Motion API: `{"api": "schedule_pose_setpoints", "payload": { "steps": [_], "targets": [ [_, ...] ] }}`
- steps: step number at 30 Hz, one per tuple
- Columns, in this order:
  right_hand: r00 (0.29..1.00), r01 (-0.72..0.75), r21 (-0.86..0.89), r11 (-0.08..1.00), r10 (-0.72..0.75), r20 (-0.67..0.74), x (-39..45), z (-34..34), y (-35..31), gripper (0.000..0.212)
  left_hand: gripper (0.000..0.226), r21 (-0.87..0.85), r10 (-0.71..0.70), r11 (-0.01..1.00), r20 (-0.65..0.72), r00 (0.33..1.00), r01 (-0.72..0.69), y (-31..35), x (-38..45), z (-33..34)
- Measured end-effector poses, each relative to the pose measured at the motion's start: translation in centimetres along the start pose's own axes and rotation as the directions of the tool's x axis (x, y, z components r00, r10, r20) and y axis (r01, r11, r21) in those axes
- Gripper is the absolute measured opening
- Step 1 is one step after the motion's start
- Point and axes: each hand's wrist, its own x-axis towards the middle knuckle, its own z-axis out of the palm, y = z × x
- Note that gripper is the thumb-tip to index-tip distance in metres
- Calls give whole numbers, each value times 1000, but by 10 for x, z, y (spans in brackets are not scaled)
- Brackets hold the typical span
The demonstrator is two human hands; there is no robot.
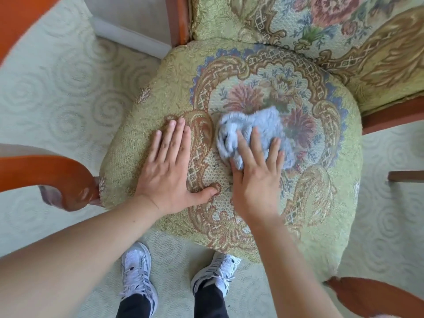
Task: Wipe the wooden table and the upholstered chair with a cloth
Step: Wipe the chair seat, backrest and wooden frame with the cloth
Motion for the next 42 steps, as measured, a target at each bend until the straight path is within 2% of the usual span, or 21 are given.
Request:
{"api": "schedule_pose_setpoints", "payload": {
  "steps": [2,4,6,7,8,9,12,15,18,21,23,27,30,33,35,37,40,42],
  "targets": [
    [1000,12,95,995,-14,12,-20,4,-5,51,131,-12,4,1000,-13,1000,-4,-1,-1,-1],
    [996,-82,295,952,92,-18,-20,1,-11,45,129,-35,15,999,-14,1000,-16,-1,-3,-2],
    [958,-244,505,828,287,-7,0,-8,-24,61,128,-52,22,998,-2,1000,-22,-3,-7,-2],
    [943,-278,574,770,334,9,14,-13,-32,71,127,-55,28,998,1,1000,-28,-5,-10,-2],
    [941,-280,598,751,337,18,30,-17,-40,74,127,-54,42,998,4,999,-42,-9,-13,-3],
    [949,-266,595,758,314,24,48,-18,-47,68,129,-48,57,997,9,998,-57,-13,-15,-3],
    [983,-172,397,902,182,14,101,-8,-72,44,135,-26,18,1000,37,999,-17,-25,-20,-5],
    [999,-32,176,984,33,-3,144,3,-96,44,146,-34,-99,994,83,992,102,-26,-23,-5],
    [997,63,-6,998,-63,51,169,14,-117,47,153,-51,-215,974,122,969,222,-29,-29,-3],
    [934,331,-185,925,-294,203,164,29,-132,48,161,-75,-351,927,160,922,366,-36,-36,-1],
    [871,457,-171,873,-401,283,153,36,-135,48,165,-81,-427,891,189,884,447,-35,-40,-1],
    [793,537,-55,842,-482,372,128,28,-131,47,169,-115,-500,840,213,840,530,-33,-42,-1],
    [700,664,-103,741,-566,435,94,16,-116,47,167,-118,-510,834,210,834,539,-32,-43,-3],
    [668,706,-104,701,-610,426,63,1,-83,53,167,-147,-505,834,186,843,532,-30,-46,-4],
    [717,662,-77,746,-599,356,49,-12,-53,61,167,-162,-502,833,180,846,528,-31,-48,-5],
    [809,562,-98,821,-521,271,39,-24,-19,61,165,-160,-490,842,176,854,516,-31,-49,-6],
    [947,320,-130,939,-312,78,19,-33,34,45,160,-147,-462,862,167,871,485,-32,-46,-7],
    [990,113,-86,990,-120,-72,2,-32,62,39,155,-132,-433,882,151,888,453,-28,-41,-8]
  ]
}}
